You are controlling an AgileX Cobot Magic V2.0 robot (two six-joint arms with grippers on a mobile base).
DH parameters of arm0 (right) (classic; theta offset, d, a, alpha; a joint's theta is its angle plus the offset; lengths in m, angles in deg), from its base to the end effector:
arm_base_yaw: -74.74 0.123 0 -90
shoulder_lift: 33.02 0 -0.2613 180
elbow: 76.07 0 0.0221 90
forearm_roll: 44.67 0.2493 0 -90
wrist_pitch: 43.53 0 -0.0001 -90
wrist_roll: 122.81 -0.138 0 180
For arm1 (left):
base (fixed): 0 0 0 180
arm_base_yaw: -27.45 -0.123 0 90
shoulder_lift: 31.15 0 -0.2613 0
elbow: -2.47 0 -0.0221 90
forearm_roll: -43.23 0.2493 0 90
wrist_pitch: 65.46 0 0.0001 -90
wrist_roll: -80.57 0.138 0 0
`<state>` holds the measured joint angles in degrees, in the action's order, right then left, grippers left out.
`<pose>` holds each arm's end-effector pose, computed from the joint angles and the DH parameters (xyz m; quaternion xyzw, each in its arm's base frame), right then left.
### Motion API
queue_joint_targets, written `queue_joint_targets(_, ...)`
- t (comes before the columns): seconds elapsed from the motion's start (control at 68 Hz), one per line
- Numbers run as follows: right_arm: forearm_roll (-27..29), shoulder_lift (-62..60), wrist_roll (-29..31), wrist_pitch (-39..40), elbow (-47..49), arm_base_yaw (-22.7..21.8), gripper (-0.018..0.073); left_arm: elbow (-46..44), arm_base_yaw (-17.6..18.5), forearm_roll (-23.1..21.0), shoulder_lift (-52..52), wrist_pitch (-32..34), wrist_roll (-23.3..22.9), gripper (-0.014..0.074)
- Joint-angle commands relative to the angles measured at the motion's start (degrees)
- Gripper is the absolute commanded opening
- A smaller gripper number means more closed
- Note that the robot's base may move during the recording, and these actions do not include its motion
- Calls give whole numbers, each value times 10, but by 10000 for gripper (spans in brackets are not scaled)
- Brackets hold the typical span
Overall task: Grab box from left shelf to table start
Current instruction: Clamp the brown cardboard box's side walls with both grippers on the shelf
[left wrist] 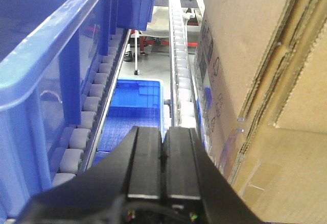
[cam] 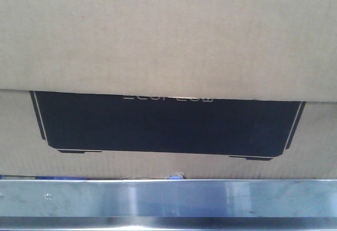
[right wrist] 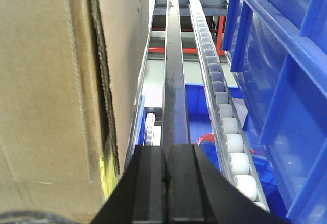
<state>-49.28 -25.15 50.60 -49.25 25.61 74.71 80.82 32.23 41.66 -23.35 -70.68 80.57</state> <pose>0.1264 -0.0012 0.1927 0.0155 0.7185 0.0091 0.6953 0.1259 -0.0109 0.1939 0.0210 0.7152 -0.0395 0.6975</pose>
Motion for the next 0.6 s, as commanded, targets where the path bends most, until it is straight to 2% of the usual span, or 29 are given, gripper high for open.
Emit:
queue_joint_targets(0.0, -1, -6, 3, 51, -1, -3, 55, -3, 0, -3, -10, 52, -3, -99)
queue_joint_targets(0.588, -1, -6, 3, 51, -1, -3, 55, -3, 0, -3, -10, 58, -3, -99)
